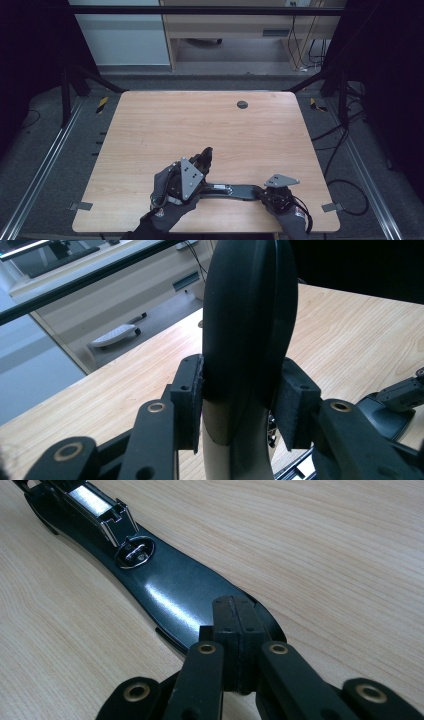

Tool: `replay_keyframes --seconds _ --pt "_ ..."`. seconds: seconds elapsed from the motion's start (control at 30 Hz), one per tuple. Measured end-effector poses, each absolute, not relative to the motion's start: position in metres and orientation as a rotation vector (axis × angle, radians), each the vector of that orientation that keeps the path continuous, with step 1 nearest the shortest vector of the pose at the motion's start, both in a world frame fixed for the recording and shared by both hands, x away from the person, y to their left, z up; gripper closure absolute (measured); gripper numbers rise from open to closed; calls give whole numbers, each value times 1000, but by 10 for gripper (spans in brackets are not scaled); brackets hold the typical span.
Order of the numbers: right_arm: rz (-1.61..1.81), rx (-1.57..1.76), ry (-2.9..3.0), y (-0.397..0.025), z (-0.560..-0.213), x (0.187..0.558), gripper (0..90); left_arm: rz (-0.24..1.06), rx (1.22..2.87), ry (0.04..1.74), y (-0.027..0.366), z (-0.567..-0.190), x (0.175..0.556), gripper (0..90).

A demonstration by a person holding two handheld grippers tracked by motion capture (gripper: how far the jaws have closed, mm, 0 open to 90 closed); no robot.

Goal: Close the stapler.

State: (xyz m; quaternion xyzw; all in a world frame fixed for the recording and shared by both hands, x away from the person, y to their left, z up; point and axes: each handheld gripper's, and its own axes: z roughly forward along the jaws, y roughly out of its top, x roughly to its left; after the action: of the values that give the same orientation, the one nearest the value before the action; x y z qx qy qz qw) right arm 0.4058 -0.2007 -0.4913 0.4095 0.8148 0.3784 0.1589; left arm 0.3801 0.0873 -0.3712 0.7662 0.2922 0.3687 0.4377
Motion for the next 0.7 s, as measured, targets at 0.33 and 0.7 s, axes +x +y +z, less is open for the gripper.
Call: replay_keyframes --seconds 0.33,0.7 --pt "1081 1171 2329 -201 -491 406 900 943 1922 710 81 -372 379 589" --pt "1084 1187 2327 -201 -491 406 900 955 1938 691 74 -374 379 585"
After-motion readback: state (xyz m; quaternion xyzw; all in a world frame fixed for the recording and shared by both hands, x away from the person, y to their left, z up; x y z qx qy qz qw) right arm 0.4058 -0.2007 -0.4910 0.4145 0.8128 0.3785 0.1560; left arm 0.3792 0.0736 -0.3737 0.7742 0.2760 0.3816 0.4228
